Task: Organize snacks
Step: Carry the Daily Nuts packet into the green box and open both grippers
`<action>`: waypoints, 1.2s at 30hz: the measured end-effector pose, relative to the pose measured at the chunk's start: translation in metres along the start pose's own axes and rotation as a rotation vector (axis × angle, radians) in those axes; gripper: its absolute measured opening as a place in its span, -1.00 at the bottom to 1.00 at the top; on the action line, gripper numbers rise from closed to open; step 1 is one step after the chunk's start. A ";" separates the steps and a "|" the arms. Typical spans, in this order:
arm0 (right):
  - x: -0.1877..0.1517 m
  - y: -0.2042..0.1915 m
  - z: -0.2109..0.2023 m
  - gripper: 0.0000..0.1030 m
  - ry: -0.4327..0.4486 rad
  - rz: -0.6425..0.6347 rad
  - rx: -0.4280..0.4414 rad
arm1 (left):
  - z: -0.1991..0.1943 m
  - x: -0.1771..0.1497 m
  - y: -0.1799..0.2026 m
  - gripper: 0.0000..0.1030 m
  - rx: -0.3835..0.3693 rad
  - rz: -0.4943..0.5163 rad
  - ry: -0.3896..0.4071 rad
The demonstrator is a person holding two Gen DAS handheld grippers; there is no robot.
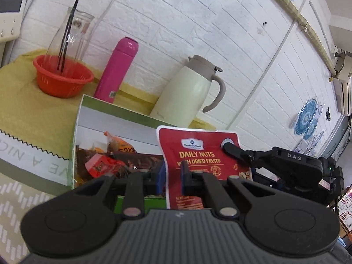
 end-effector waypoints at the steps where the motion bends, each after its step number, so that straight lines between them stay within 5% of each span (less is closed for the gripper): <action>1: 0.002 0.003 0.004 -0.68 -0.001 0.012 0.000 | 0.001 0.000 -0.003 -0.98 0.004 -0.005 0.005; 9: 0.020 0.026 0.029 -0.68 0.054 0.172 0.008 | 0.001 0.002 -0.027 -0.98 0.089 -0.022 0.009; 14: 0.027 0.022 0.036 -0.67 0.115 0.095 -0.050 | -0.001 0.002 -0.029 -0.97 0.156 0.036 -0.008; 15: 0.027 0.021 0.038 -0.57 0.132 0.074 -0.065 | -0.001 0.002 -0.029 -0.97 0.168 0.047 -0.008; 16: 0.028 0.021 0.039 -0.26 0.159 0.059 -0.088 | -0.001 0.002 -0.030 -0.95 0.174 0.049 -0.010; 18: 0.030 0.019 0.040 0.89 0.194 0.031 -0.121 | -0.001 0.002 -0.033 -0.90 0.169 0.043 -0.012; 19: 0.030 0.014 0.042 1.00 0.181 0.007 -0.107 | -0.001 0.002 -0.034 -0.73 0.172 0.039 -0.014; 21: 0.028 0.002 0.046 1.00 0.172 -0.066 -0.137 | -0.004 0.003 -0.038 -0.34 0.197 0.034 -0.008; 31: -0.011 -0.064 0.020 1.00 0.329 -0.746 -0.389 | -0.042 0.027 -0.039 -0.03 0.219 0.094 0.053; 33: -0.034 -0.076 0.009 1.00 0.316 -0.827 -0.385 | -0.059 0.032 -0.043 0.03 0.226 0.120 0.054; 36: -0.087 -0.086 -0.008 1.00 0.177 -0.854 -0.254 | -0.092 0.025 -0.054 0.11 0.265 0.144 0.006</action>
Point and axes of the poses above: each gripper's, at about its wrist camera, not at the fingertips, and z roughly the way its jaws point, y to its right, x to its top, the point moved 5 cm from there along z, roughly the way its jaws point, and after that the axes turned 15 degrees about z, right-handed, at the moved point
